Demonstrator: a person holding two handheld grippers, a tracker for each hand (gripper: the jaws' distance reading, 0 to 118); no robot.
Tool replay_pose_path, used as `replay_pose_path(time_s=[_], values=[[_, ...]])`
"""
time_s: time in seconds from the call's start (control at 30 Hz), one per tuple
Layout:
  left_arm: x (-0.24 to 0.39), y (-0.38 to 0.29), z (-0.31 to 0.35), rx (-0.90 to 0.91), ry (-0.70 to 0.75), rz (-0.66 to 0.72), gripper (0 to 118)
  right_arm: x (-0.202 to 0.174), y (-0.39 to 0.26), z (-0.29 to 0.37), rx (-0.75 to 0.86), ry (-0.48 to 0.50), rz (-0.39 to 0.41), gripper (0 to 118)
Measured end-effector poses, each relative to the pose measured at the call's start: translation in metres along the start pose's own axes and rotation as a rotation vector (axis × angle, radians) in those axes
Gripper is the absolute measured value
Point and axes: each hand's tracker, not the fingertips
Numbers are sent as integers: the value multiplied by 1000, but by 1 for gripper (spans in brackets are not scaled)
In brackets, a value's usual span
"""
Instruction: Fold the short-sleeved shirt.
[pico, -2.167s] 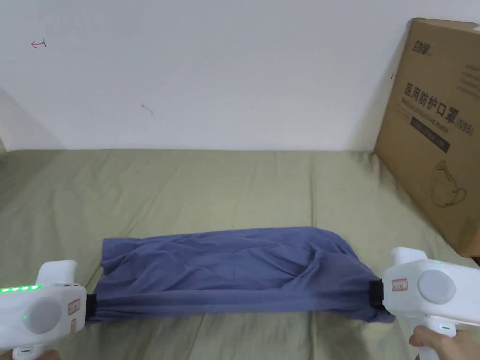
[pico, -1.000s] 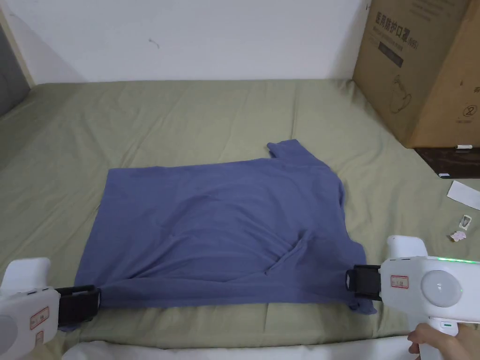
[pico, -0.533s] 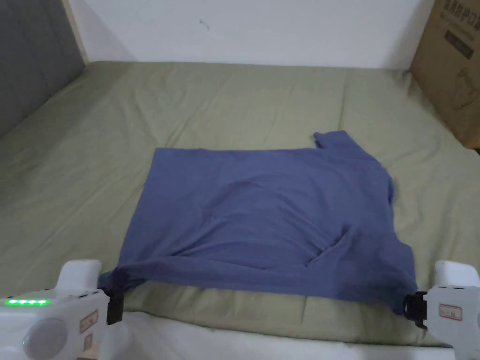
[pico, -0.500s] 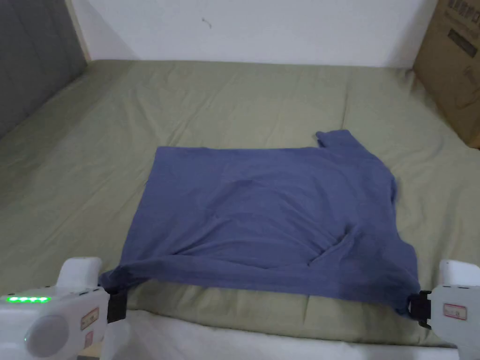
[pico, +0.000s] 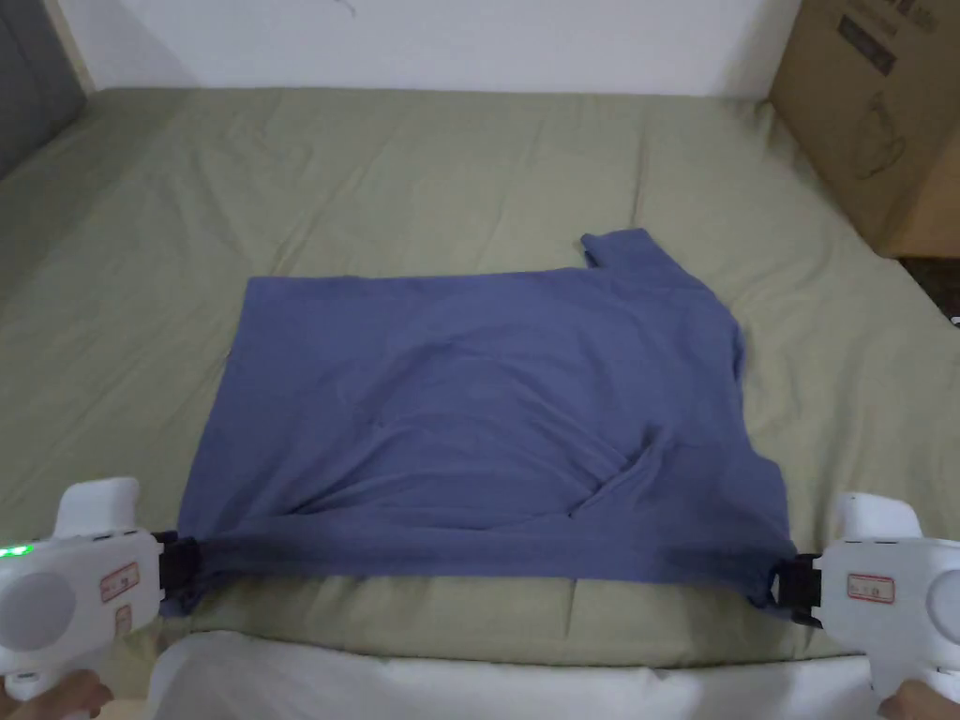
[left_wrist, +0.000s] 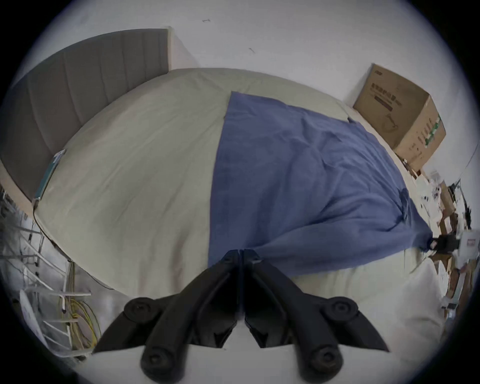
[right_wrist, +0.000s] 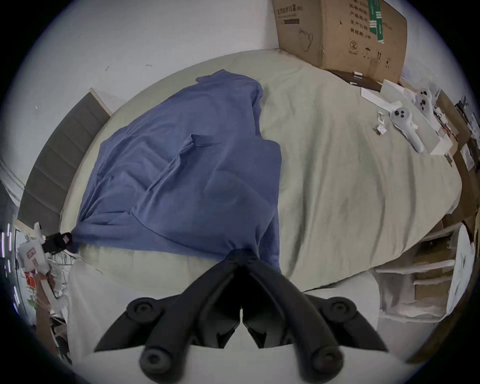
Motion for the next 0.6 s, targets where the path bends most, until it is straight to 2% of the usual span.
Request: replay_pose_path(time_s=[0.07, 0.1, 0.17, 0.2, 0.23, 0.3, 0.33, 0.37, 0.4, 0.43, 0.47, 0.53, 0.6], values=[[3, -4, 2, -3, 10, -15, 2, 2, 3, 3, 13, 9, -23, 0], [3, -4, 4, -2, 9, -13, 2, 3, 5, 6, 19, 18, -28, 15], [0, -1, 7, 6, 0, 7, 2, 3, 11, 10, 37, 24, -31, 81], [1, -2, 7, 4, -4, 17, 2, 4, 16, 9, 44, 26, -28, 99], [0, -1, 8, 5, -1, 21, 2, 4, 20, 6, 51, 21, -25, 101], [-1, 2, 10, 5, 2, 22, 2, 5, 29, 0, 66, 7, -22, 101], [0, 2, 10, 4, 3, 20, 2, 7, 33, -3, 49, 4, -40, 96], [1, 3, 11, 4, 3, 18, 2, 10, 36, -7, 27, 32, -74, 82], [1, 3, 12, 6, 1, 15, 2, 14, 34, -11, 27, 79, -88, 45], [0, 3, 12, 6, -1, 14, 2, 16, 33, -17, 16, 92, -90, 1], [1, 3, 11, 4, 0, 14, 2, 16, 32, -25, -21, 89, -83, 1], [0, 4, 10, -2, -5, 19, 2, 15, 26, -35, -71, 61, -120, 1], [1, 4, 10, -5, -1, 21, 2, 11, 24, -26, -25, 71, -112, 1]])
